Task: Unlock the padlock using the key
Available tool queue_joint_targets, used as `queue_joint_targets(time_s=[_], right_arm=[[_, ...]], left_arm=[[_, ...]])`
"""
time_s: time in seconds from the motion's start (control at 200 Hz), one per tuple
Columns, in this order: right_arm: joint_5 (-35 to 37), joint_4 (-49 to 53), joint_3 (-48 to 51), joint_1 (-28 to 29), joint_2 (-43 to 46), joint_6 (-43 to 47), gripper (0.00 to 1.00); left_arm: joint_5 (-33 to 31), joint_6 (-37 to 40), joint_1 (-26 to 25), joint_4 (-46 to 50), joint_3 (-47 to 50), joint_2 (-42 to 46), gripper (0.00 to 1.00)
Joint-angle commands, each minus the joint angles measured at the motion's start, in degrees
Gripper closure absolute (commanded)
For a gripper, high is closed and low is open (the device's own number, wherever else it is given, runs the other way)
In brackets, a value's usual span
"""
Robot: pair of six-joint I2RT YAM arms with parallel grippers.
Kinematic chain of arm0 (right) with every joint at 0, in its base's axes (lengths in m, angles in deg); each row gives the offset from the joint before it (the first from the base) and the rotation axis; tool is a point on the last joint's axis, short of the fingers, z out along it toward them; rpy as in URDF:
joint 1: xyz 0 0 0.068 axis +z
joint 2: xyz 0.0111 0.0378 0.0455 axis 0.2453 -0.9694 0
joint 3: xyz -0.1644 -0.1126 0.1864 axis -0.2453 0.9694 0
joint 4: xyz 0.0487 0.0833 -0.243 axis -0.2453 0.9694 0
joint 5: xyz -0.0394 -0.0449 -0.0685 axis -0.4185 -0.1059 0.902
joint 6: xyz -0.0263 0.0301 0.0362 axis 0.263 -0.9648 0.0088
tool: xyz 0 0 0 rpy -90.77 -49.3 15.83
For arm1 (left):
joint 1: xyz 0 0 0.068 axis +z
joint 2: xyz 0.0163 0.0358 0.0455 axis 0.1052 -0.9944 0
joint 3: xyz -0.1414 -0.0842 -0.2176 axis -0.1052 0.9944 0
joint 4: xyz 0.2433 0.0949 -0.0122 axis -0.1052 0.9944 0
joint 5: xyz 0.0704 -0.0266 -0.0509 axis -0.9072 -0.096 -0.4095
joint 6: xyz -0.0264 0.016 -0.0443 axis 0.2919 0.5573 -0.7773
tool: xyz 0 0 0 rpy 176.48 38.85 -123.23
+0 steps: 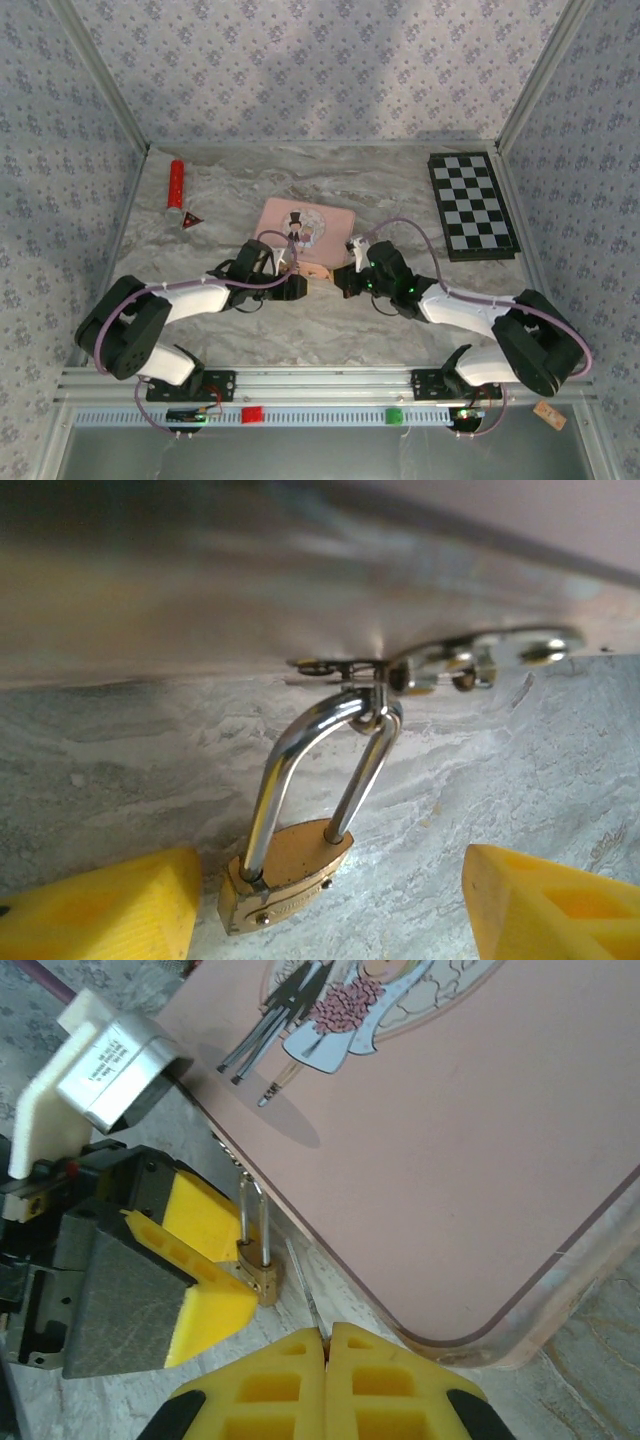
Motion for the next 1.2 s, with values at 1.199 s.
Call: queue_joint_targets(time_s=[1.199], right_arm=[[-3.3,-3.9,-1.4,-7.0,-4.0,1.9,1.0]], left_arm=[[-10.7,5.8,0.8,-1.7,-8.7,-8.3,0.23]])
